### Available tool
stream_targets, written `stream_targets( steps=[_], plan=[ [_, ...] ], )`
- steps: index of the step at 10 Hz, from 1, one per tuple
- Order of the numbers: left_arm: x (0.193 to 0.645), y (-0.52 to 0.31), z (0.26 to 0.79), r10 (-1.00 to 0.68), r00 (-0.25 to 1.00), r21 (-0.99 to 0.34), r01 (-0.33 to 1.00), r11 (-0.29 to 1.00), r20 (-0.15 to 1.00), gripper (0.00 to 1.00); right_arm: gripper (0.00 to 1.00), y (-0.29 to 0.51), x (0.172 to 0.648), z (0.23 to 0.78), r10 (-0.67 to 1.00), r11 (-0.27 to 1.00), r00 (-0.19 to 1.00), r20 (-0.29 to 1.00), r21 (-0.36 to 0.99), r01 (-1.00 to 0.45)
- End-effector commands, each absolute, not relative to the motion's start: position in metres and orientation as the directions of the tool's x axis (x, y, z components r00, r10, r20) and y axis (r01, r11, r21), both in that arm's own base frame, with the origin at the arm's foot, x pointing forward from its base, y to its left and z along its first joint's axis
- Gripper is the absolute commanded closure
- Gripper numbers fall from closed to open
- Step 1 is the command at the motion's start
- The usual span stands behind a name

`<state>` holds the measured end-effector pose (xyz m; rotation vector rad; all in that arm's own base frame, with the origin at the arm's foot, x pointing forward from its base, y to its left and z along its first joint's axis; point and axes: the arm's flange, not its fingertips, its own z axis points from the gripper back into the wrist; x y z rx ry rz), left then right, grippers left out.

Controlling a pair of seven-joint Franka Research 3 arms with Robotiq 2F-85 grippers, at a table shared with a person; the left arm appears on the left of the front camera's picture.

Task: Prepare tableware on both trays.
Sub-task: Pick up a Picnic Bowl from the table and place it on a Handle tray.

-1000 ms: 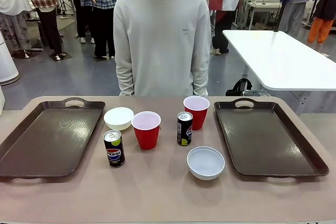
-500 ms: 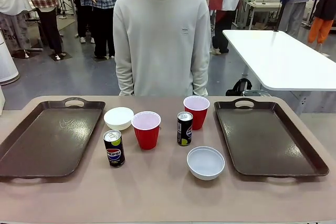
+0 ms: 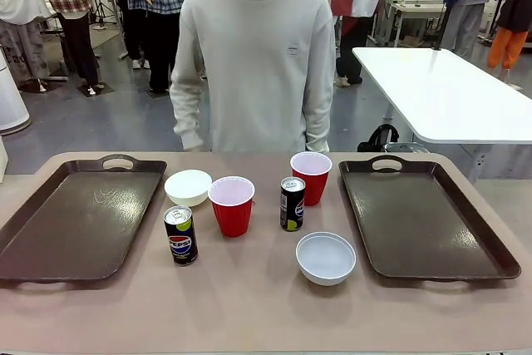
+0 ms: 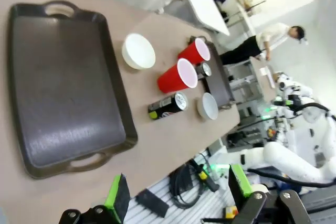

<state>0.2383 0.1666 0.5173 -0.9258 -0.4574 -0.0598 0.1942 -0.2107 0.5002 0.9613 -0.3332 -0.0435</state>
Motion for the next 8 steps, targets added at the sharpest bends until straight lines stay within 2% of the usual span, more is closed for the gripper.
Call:
stream_targets(
  steps=[1, 8],
  plan=[
    [0.236, 0.161, 0.511, 0.123, 0.899, -0.715, 0.244, 0.655, 0.419, 0.00, 0.00, -0.207, 0.195, 0.498, -0.177, 0.611, 0.946, 0.271, 0.784, -0.110],
    [0.238, 0.165, 0.520, 0.139, 0.897, -0.739, 0.248, 0.626, 0.419, 0.00, 0.00, -0.209, 0.194, 0.503, -0.181, 0.585, 0.946, 0.270, 0.803, -0.117]
  ],
)
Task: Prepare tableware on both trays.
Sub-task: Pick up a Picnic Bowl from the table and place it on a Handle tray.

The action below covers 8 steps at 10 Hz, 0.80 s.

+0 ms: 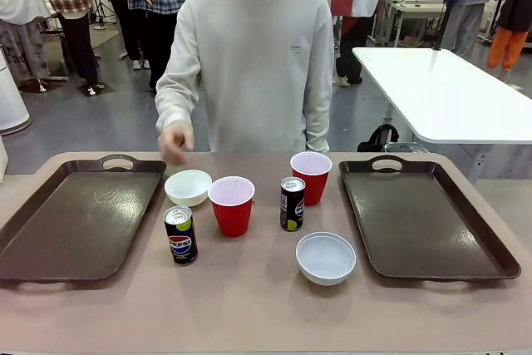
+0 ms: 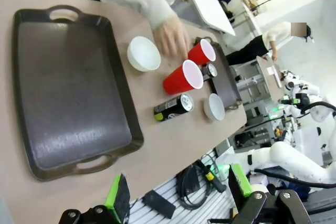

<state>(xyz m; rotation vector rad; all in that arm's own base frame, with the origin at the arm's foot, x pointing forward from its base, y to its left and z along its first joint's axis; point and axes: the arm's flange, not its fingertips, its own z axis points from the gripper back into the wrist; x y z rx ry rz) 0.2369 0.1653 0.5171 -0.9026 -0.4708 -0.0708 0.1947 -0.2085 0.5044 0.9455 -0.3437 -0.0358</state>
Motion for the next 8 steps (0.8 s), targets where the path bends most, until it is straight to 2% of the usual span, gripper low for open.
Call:
stream_targets(
  steps=[1, 3, 5, 8],
  plan=[
    [0.238, 0.165, 0.520, 0.139, 0.897, -0.739, 0.248, 0.626, 0.419, 0.00, 0.00, -0.209, 0.194, 0.503, -0.181, 0.585, 0.946, 0.270, 0.803, -0.117],
    [0.238, 0.165, 0.520, 0.139, 0.897, -0.739, 0.248, 0.626, 0.419, 0.00, 0.00, -0.209, 0.195, 0.504, -0.179, 0.589, 0.945, 0.273, 0.799, -0.119],
    [0.238, 0.165, 0.520, 0.139, 0.897, -0.739, 0.248, 0.626, 0.419, 0.00, 0.00, -0.129, 0.221, 0.536, -0.171, 0.784, 0.966, 0.193, 0.620, 0.015],
    [0.238, 0.165, 0.520, 0.139, 0.897, -0.739, 0.248, 0.626, 0.419, 0.00, 0.00, -0.023, 0.285, 0.542, -0.101, 0.898, 0.991, 0.082, 0.435, 0.056]
  ],
)
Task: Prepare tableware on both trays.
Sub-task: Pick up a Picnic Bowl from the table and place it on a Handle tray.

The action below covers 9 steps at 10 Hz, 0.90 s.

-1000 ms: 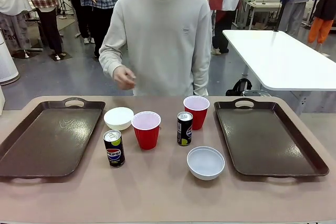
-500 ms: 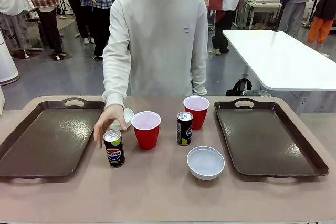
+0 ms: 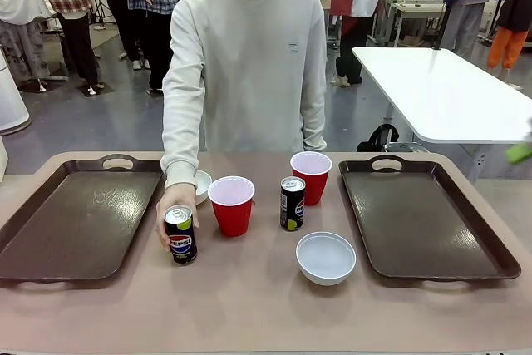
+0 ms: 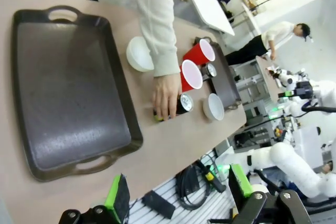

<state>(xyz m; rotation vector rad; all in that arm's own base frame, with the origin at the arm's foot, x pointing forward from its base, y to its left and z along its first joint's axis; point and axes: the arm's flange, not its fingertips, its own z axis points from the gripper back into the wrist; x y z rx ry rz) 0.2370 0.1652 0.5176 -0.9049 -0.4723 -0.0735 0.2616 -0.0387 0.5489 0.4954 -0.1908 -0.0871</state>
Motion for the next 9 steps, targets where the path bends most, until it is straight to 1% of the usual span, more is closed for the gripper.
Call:
stream_targets(
  steps=[1, 2, 3, 4, 6, 7, 8, 9],
  plan=[
    [0.238, 0.165, 0.520, 0.139, 0.897, -0.739, 0.248, 0.626, 0.419, 0.00, 0.00, 0.006, 0.296, 0.539, -0.081, 0.912, 0.996, 0.048, 0.406, 0.055],
    [0.238, 0.165, 0.520, 0.139, 0.897, -0.739, 0.248, 0.626, 0.419, 0.00, 0.00, 0.037, 0.298, 0.541, -0.028, 0.912, 0.999, 0.019, 0.410, 0.018],
    [0.238, 0.165, 0.520, 0.139, 0.897, -0.739, 0.248, 0.626, 0.419, 0.00, 0.00, 0.065, 0.296, 0.546, 0.010, 0.915, 1.000, 0.018, 0.402, -0.016],
    [0.238, 0.165, 0.520, 0.139, 0.897, -0.739, 0.248, 0.626, 0.419, 0.00, 0.00, 0.088, 0.294, 0.545, 0.018, 0.927, 0.998, 0.054, 0.373, -0.036],
    [0.238, 0.165, 0.520, 0.139, 0.897, -0.739, 0.248, 0.626, 0.419, 0.00, 0.00, 0.122, 0.298, 0.531, -0.007, 0.948, 0.984, 0.176, 0.314, -0.049],
    [0.238, 0.165, 0.520, 0.139, 0.897, -0.739, 0.248, 0.626, 0.419, 0.00, 0.00, 0.118, 0.296, 0.531, 0.033, 0.926, 0.987, 0.155, 0.367, -0.089],
    [0.238, 0.165, 0.520, 0.139, 0.897, -0.739, 0.248, 0.626, 0.419, 0.00, 0.00, 0.114, 0.293, 0.543, 0.042, 0.931, 0.993, 0.110, 0.355, -0.078],
    [0.238, 0.165, 0.520, 0.139, 0.897, -0.739, 0.248, 0.626, 0.419, 0.00, 0.00, 0.114, 0.293, 0.543, 0.042, 0.931, 0.993, 0.110, 0.355, -0.078]
  ],
)
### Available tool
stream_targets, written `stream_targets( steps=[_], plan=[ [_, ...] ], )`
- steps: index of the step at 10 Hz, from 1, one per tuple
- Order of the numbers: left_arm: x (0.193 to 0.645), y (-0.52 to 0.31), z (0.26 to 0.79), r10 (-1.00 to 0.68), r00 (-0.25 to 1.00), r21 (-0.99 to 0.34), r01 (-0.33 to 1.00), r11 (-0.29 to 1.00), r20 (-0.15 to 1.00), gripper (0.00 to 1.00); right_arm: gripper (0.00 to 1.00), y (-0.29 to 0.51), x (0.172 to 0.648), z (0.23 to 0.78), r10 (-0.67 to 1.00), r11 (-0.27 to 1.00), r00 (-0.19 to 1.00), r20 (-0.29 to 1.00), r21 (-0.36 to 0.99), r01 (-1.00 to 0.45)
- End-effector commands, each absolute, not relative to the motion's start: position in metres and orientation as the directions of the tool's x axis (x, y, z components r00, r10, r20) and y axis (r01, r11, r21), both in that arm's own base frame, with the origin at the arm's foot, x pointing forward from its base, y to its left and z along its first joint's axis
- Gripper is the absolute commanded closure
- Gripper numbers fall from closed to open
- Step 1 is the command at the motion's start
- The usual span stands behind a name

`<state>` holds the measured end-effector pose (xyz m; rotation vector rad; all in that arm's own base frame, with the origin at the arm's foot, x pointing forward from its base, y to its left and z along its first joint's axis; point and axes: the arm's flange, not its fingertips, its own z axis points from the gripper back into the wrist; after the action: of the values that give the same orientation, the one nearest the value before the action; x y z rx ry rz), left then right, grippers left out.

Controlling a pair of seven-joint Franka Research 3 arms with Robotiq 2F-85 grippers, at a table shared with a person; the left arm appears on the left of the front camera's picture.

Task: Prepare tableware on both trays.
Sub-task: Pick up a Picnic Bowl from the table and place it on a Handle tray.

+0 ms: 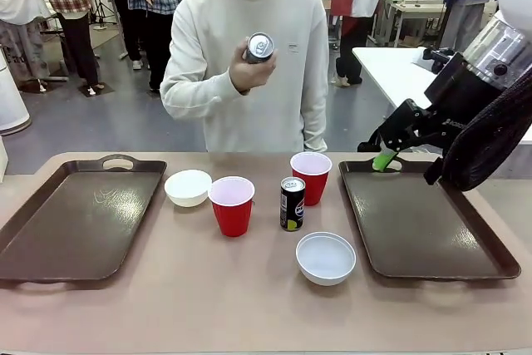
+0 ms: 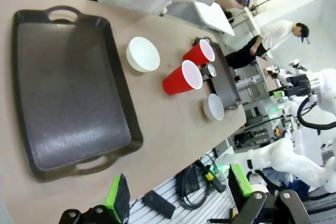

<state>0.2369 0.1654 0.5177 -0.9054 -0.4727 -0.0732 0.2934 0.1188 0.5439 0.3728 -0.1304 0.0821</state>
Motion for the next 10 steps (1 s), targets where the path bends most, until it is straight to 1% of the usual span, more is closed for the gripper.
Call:
stream_targets(
  steps=[1, 2, 3, 4, 6, 8, 9, 10],
  plan=[
    [0.238, 0.165, 0.520, 0.139, 0.897, -0.739, 0.248, 0.626, 0.419, 0.00, 0.00, 0.114, 0.293, 0.543, 0.042, 0.931, 0.993, 0.110, 0.355, -0.078],
    [0.238, 0.165, 0.520, 0.139, 0.897, -0.739, 0.248, 0.626, 0.419, 0.00, 0.00, 0.119, 0.293, 0.544, 0.056, 0.928, 0.988, 0.142, 0.357, -0.104],
    [0.238, 0.165, 0.520, 0.139, 0.897, -0.739, 0.248, 0.626, 0.419, 0.00, 0.00, 0.136, 0.295, 0.524, 0.008, 0.964, 0.988, 0.156, 0.260, -0.049],
    [0.238, 0.165, 0.520, 0.139, 0.897, -0.739, 0.248, 0.626, 0.419, 0.00, 0.00, 0.156, 0.307, 0.507, 0.005, 0.982, 0.990, 0.144, 0.187, -0.033],
    [0.238, 0.165, 0.520, 0.139, 0.897, -0.739, 0.248, 0.626, 0.419, 0.00, 0.00, 0.184, 0.325, 0.481, 0.003, 0.994, 0.991, 0.132, 0.109, -0.018],
    [0.238, 0.165, 0.520, 0.139, 0.897, -0.739, 0.248, 0.626, 0.419, 0.00, 0.00, 0.212, 0.339, 0.451, 0.047, 0.994, 0.995, 0.090, 0.090, -0.055],
    [0.238, 0.165, 0.520, 0.139, 0.897, -0.739, 0.248, 0.626, 0.419, 0.00, 0.00, 0.219, 0.348, 0.436, 0.054, 0.996, 0.993, 0.106, 0.062, -0.060],
    [0.238, 0.165, 0.520, 0.139, 0.897, -0.739, 0.248, 0.626, 0.419, 0.00, 0.00, 0.221, 0.357, 0.419, 0.054, 0.997, 0.995, 0.082, 0.051, -0.058]
  ],
)
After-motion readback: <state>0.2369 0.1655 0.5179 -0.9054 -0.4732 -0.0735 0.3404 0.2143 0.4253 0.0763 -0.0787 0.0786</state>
